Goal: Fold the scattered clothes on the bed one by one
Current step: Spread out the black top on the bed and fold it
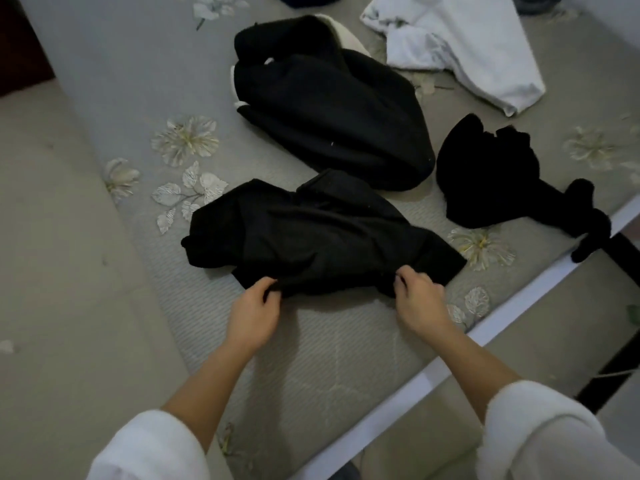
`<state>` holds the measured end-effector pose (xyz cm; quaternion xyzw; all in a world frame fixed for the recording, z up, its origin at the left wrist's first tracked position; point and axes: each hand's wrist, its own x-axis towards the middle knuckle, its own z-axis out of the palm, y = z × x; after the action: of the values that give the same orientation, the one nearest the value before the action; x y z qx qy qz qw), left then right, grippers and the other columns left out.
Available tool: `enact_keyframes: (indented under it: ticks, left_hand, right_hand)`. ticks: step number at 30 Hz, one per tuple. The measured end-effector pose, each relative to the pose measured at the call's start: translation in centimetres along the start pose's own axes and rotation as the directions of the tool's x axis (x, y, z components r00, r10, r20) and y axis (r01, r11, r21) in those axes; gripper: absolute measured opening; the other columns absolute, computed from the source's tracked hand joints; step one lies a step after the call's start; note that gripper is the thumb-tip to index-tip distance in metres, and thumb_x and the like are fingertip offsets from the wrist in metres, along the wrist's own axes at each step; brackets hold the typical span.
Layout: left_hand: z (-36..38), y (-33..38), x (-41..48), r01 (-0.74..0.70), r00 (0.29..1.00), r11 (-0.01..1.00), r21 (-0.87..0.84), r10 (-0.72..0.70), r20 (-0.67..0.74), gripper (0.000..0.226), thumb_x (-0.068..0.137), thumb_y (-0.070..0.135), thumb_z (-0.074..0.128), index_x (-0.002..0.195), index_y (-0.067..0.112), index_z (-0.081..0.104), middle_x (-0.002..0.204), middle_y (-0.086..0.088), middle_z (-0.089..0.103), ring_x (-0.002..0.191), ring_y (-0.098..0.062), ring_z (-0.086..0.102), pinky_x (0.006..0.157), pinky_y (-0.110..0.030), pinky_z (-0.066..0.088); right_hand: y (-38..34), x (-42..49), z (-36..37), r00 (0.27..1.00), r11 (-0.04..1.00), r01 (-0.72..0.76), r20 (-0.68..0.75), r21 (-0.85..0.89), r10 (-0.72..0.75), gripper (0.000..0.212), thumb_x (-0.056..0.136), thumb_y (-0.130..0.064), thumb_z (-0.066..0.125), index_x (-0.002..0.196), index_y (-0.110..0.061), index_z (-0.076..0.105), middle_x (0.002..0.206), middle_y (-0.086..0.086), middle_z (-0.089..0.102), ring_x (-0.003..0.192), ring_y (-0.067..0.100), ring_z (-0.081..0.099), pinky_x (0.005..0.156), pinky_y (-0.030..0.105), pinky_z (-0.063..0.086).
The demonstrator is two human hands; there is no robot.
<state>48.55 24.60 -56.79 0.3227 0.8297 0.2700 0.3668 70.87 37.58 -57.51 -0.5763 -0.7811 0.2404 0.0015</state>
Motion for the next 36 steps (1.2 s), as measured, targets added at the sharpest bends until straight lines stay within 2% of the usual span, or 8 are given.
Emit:
enact_keyframes:
  ticks: [3,11,19,24,27,30,33,36]
  left_hand:
    - [-3.8,3.6,-1.8,-0.010,0.998,0.945,-0.328,-0.011,-0.061,0.024,0.101,0.023,0.041,0.093,0.022,0.064,0.085,0.004,0.065,0.077,-0.007,0.059,0.066,-0.020,0.044]
    - [-14.4,15.9,-5.6,-0.180,0.970,0.895,-0.409,0.092,-0.225,0.030,0.100,0.029,0.038,0.086,0.020,0.063,0.084,0.004,0.064,0.077,-0.007,0.058,0.064,-0.021,0.044]
    - [-20.5,26.7,-8.6,-0.246,0.950,0.647,-0.721,0.014,-0.312,0.026,0.095,0.041,0.050,0.086,0.026,0.070,0.094,-0.002,0.071,0.094,-0.019,0.067,0.081,-0.035,0.051]
    - [-19.1,30.4,-11.8,-0.261,0.947,0.565,-0.783,-0.010,-0.323,0.027,0.099,0.037,0.045,0.096,0.022,0.068,0.094,-0.001,0.072,0.087,-0.014,0.068,0.082,-0.029,0.053]
    - [-19.4,30.7,-13.3,-0.229,0.955,0.492,-0.840,-0.054,-0.292,0.031,0.098,0.041,0.044,0.103,0.020,0.067,0.095,-0.001,0.073,0.087,-0.012,0.069,0.075,-0.026,0.053]
    - [-20.2,31.4,-14.8,-0.218,0.958,0.460,-0.861,-0.068,-0.279,0.035,0.099,0.043,0.039,0.100,0.021,0.065,0.080,0.004,0.074,0.075,-0.009,0.070,0.070,-0.025,0.052]
    - [-21.3,32.0,-16.3,-0.296,0.942,0.363,-0.884,-0.044,-0.334,0.043,0.099,0.046,0.037,0.120,0.018,0.062,0.102,0.000,0.074,0.090,-0.012,0.071,0.085,-0.026,0.053]
    - [-23.1,31.8,-17.5,-0.453,0.891,0.184,-0.872,0.132,-0.435,0.049,0.100,0.046,0.031,0.131,0.017,0.055,0.128,-0.005,0.062,0.119,-0.019,0.059,0.100,-0.033,0.046]
  right_hand:
    - [-2.7,-0.3,-5.2,0.994,0.922,-0.054,-0.071,0.382,0.088,0.029,0.102,-0.018,0.037,0.073,-0.018,0.040,0.066,0.001,0.046,0.062,0.017,0.045,0.055,0.030,0.031]
    - [-9.0,-1.8,-20.9,0.999,0.861,0.035,-0.022,0.507,-0.028,0.040,0.102,-0.024,0.039,0.065,-0.012,0.037,0.060,0.001,0.038,0.054,0.013,0.037,0.055,0.029,0.028]
    - [-11.4,-1.0,-34.1,0.942,0.391,-0.016,0.144,0.920,-0.302,0.017,0.090,-0.015,0.051,0.074,-0.013,0.057,0.069,0.008,0.050,0.061,0.013,0.049,0.061,0.030,0.039]
    - [-9.5,-0.5,-38.8,0.899,0.690,0.119,0.217,0.714,-0.380,0.038,0.085,-0.054,0.060,0.081,-0.016,0.064,0.068,-0.013,0.062,0.062,0.000,0.058,0.058,0.014,0.043]
    - [-7.3,0.3,-40.3,0.841,0.907,0.399,0.340,0.138,-0.421,0.041,0.068,-0.046,0.082,0.090,-0.019,0.060,0.080,-0.013,0.062,0.072,0.005,0.058,0.063,0.019,0.041]
    - [-6.5,1.9,-40.5,0.890,0.858,0.448,0.218,-0.252,-0.401,0.024,0.080,-0.030,0.072,0.089,-0.011,0.061,0.085,0.005,0.064,0.067,0.015,0.050,0.058,0.028,0.036]
    - [-7.6,2.4,-41.8,0.887,0.927,0.283,0.301,0.248,-0.351,0.019,0.089,-0.028,0.064,0.086,-0.009,0.065,0.086,0.014,0.069,0.077,0.027,0.065,0.072,0.036,0.051]
    - [-8.9,1.2,-44.3,0.730,0.627,0.095,0.375,0.773,-0.572,0.024,0.077,-0.017,0.063,0.099,-0.013,0.074,0.090,0.009,0.075,0.085,0.024,0.071,0.078,0.035,0.058]
